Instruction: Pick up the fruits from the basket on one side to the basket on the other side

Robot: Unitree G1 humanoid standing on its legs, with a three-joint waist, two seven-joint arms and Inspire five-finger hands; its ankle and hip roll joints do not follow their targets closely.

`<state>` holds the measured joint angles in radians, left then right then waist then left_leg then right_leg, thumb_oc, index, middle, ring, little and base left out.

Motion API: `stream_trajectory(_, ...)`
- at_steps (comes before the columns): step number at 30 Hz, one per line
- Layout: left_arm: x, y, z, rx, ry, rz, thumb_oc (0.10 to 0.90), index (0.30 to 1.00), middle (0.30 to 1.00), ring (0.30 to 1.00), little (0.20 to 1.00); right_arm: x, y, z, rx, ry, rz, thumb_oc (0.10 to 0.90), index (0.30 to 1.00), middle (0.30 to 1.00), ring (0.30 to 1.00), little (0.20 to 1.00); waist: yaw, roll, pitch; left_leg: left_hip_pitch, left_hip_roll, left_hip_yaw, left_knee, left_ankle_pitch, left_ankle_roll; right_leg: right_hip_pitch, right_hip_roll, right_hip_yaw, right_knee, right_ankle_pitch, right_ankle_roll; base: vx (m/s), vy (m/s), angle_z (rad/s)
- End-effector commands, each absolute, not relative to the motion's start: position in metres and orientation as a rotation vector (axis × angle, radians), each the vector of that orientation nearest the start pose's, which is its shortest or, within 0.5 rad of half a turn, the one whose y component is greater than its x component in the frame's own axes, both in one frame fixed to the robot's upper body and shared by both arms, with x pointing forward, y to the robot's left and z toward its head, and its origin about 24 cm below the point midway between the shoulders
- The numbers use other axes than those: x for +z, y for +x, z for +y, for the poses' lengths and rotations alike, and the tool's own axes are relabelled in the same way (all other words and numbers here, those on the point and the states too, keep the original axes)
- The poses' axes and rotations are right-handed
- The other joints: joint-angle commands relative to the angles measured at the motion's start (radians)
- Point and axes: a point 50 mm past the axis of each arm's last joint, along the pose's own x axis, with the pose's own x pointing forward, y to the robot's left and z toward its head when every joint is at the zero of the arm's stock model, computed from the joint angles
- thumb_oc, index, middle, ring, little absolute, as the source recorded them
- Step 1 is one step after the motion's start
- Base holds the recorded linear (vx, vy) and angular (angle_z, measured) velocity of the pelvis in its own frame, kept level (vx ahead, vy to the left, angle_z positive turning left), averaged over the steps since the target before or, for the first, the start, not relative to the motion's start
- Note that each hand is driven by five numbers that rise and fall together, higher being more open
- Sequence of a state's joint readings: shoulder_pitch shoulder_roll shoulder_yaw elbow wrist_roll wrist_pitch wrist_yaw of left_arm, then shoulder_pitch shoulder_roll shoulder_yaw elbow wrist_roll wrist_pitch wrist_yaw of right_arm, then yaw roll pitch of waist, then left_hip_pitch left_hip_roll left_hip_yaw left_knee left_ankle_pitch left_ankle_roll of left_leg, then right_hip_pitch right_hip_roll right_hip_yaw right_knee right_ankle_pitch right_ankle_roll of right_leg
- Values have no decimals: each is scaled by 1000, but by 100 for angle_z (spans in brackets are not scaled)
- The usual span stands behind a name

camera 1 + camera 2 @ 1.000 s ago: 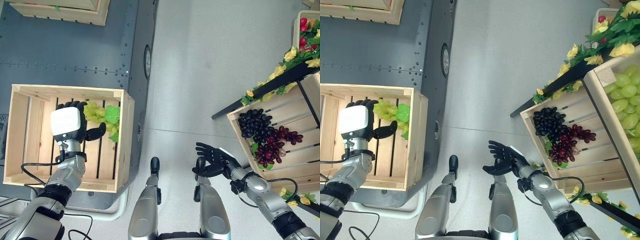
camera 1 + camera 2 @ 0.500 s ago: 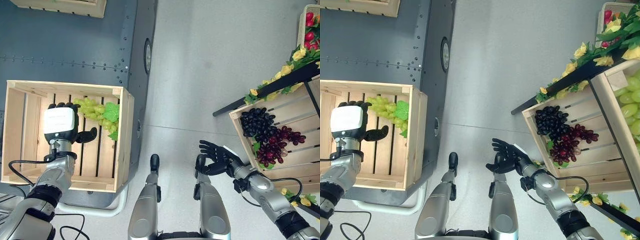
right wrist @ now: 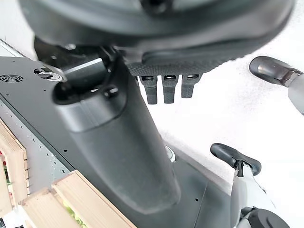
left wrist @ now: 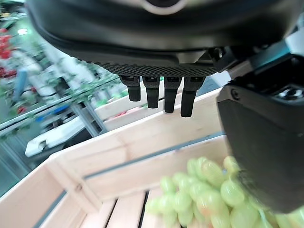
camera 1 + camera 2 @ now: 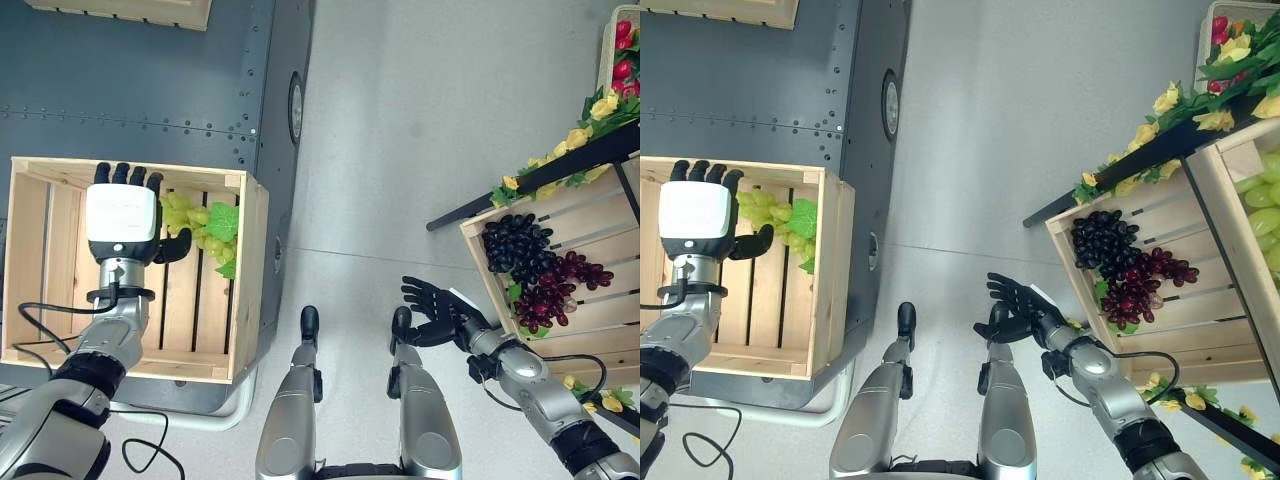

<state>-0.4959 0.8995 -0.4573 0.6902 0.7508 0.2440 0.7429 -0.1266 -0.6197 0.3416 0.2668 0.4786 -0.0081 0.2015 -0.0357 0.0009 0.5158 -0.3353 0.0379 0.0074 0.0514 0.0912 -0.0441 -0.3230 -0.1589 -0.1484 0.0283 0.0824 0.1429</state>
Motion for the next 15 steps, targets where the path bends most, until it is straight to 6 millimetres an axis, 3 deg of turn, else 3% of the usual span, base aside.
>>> stream_trajectory(1, 166, 315, 348, 780, 1918, -253, 800, 900, 900, 900, 900, 43, 265, -202, 404, -180, 130, 800, 900, 900, 900, 900, -13, -24, 0, -64, -29, 67, 136, -65, 2, -116, 14, 44, 185, -36, 13, 0, 0, 0)
stream_trajectory(9, 161, 330, 338, 643, 1933, -126, 800, 900, 900, 900, 900, 46, 270, -199, 387, -174, 123, 800, 900, 900, 900, 900, -22, -28, 4, -80, -30, 74, 136, -62, 3, -130, 17, 53, 177, -26, 15, 0, 0, 0)
stream_trajectory(15, 162, 329, 341, 659, 1926, -96, 800, 900, 900, 900, 900, 46, 270, -199, 393, -181, 123, 800, 900, 900, 900, 900, -22, -30, 4, -83, -28, 75, 136, -60, 3, -133, 15, 54, 172, -21, 17, 6, 1, -3)
